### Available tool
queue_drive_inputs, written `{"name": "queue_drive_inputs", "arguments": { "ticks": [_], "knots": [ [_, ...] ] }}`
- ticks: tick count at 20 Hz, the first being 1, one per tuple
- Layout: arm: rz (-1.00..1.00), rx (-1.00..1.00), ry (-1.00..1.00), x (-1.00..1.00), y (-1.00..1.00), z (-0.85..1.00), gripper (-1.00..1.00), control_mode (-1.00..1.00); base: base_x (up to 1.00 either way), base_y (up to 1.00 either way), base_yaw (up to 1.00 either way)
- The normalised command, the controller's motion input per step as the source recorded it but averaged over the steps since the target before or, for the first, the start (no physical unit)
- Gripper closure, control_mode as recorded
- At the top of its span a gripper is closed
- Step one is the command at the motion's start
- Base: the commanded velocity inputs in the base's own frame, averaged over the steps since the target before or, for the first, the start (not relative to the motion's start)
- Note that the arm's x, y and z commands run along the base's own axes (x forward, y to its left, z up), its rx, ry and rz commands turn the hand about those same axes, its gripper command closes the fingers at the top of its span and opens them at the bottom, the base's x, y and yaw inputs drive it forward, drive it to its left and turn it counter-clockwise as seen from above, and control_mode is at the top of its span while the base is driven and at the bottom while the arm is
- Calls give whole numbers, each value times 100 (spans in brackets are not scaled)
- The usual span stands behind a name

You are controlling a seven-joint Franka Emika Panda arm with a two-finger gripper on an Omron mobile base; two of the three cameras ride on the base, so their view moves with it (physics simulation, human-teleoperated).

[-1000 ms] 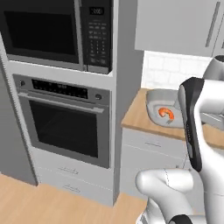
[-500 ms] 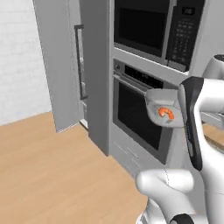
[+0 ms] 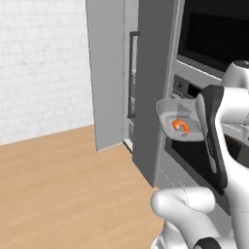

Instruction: Take the meat container that has the shrimp and place it on the second highest rack of the freezer. Then take the vegetable container that has the broccoli and tomato and place it on the highest rack of the freezer.

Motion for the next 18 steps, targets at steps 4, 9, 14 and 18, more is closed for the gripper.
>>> {"name": "queue_drive_inputs", "arguments": {
  "ticks": [4,9,14,18],
  "knots": [
    [0,0,0,0,0,0,100,100,100,62,-3],
    [0,0,0,0,0,0,100,100,100,66,-3],
    [0,0,0,0,0,0,100,100,100,42,-7],
    [0,0,0,0,0,0,100,100,100,29,-16]
  ]
}}
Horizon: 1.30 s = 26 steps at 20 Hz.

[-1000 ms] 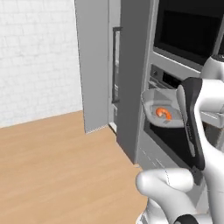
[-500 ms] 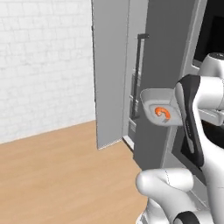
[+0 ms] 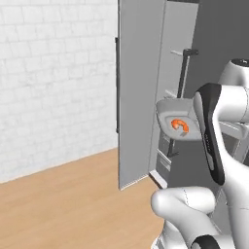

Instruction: Take the meat container that has the shrimp and place it on the second highest rack of the freezer. Then take the vegetable container that has the broccoli and tomato and place it on the highest rack of the freezer.

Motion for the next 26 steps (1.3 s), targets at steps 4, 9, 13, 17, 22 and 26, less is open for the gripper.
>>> {"name": "queue_drive_inputs", "arguments": {
  "ticks": [4,9,13,17,22,26],
  "knots": [
    [0,0,0,0,0,0,100,100,100,39,-19],
    [0,0,0,0,0,0,100,100,86,35,-31],
    [0,0,0,0,0,0,100,100,82,31,-34],
    [0,0,0,0,0,0,100,100,75,36,-34],
    [0,0,0,0,0,0,100,100,35,22,-44],
    [0,0,0,0,0,0,100,100,13,7,-43]
  ]
}}
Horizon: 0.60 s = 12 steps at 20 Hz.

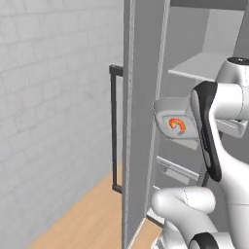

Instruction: Take the meat container that has the shrimp and place it on the second highest rack of the freezer. Then take the vegetable container that has the broccoli and tomato and place it on the highest rack of the freezer.

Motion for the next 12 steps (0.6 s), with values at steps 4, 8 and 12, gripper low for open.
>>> {"name": "queue_drive_inputs", "arguments": {
  "ticks": [4,8,12],
  "knots": [
    [0,0,0,0,0,0,100,100,6,2,-43],
    [0,0,0,0,0,0,100,100,22,34,-40],
    [0,0,0,0,0,0,100,100,27,55,-37]
  ]
}}
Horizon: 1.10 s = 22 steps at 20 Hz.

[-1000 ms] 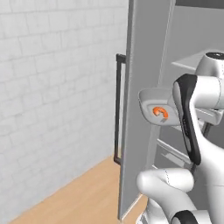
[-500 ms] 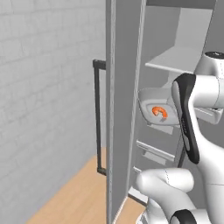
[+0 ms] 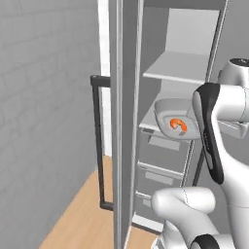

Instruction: Take the meat container that has the shrimp and place it on the second highest rack of the freezer. Then take the vegetable container that has the broccoli and tomato and place it on the highest rack of the freezer.

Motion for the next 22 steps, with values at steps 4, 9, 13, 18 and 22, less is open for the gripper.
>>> {"name": "queue_drive_inputs", "arguments": {
  "ticks": [4,9,13,18,22],
  "knots": [
    [0,0,0,0,0,0,100,100,36,42,-34],
    [0,0,0,0,0,0,100,100,22,22,-27],
    [0,0,0,0,0,0,100,100,6,-8,-5],
    [0,0,0,0,0,0,100,100,30,-13,0],
    [0,0,0,0,0,0,100,100,51,-2,0]
  ]
}}
